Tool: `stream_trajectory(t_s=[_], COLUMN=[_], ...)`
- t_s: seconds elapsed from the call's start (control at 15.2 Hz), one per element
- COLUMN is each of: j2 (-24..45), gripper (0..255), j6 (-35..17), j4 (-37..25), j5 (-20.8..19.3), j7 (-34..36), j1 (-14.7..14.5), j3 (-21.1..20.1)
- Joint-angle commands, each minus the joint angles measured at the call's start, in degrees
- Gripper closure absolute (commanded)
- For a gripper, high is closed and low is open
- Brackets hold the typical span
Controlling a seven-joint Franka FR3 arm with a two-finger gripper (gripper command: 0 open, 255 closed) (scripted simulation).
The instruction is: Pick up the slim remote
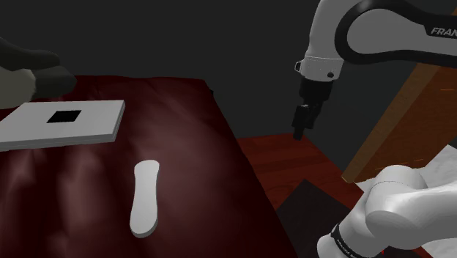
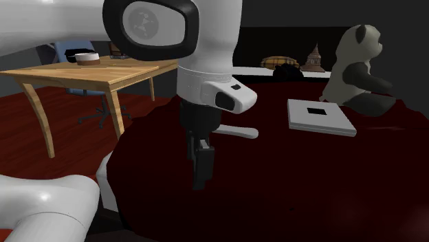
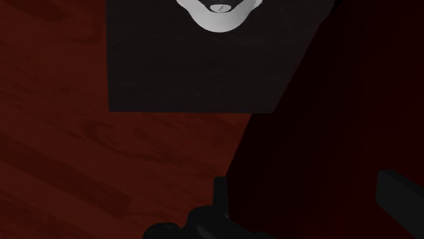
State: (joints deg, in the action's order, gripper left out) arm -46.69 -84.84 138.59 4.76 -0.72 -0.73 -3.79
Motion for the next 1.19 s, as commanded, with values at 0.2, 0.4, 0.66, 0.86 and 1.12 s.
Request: stream_trajectory(t_s=[0.2, 0.4, 0.66, 0.86, 1.12], j2=[1.6, 4.0, 8.5, 12.8, 19.5], gripper=[0, 0, 0, 0, 0], j6=[-2.5, -5.3, -9.2, -12.2, -16.1], j4=[-0.1, -0.9, -3.1, -5.6, -10.1], j5=[3.3, 6.1, 9.0, 10.3, 10.3], j7=[5.8, 11.5, 19.1, 24.8, 32.8], j1=[-0.7, -1.3, -1.5, -1.2, -0.3], j3=[-4.4, -8.7, -14.5, -18.9, -24.7])
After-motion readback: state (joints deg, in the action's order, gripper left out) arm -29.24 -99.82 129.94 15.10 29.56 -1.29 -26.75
